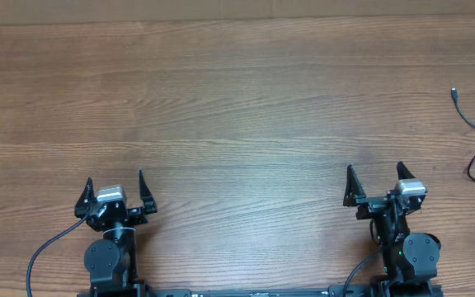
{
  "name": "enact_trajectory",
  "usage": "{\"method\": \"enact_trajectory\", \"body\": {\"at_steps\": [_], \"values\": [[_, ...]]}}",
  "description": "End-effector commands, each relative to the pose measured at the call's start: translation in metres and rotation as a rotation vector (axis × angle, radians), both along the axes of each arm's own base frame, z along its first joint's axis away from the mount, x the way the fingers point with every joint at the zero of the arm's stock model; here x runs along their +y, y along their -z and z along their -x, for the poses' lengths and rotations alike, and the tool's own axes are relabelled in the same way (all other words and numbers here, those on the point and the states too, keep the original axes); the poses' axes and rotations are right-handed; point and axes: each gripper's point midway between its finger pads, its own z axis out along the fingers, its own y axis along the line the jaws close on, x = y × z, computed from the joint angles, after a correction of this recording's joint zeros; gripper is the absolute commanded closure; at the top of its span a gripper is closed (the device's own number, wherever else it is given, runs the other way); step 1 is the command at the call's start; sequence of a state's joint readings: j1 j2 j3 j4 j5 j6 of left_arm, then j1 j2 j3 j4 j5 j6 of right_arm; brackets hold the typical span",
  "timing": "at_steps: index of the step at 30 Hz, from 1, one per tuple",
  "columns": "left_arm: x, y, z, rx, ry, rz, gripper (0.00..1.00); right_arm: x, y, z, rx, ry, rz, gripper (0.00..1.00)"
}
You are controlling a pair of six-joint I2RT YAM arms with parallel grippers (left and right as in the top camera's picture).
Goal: Untangle cables
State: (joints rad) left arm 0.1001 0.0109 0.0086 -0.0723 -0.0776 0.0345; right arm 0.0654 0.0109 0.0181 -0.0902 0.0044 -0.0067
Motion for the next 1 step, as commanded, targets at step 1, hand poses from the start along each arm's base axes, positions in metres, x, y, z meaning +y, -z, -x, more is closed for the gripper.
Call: {"method": "enact_trajectory", "body": {"at_steps": [1], "values": [[-0.0013, 0.0007, -0.0001, 0.002, 0.011, -0.02, 0.0, -0.0007, 0.0018, -0.0002, -0.003, 0.003, -0.002, 0.0]]}}
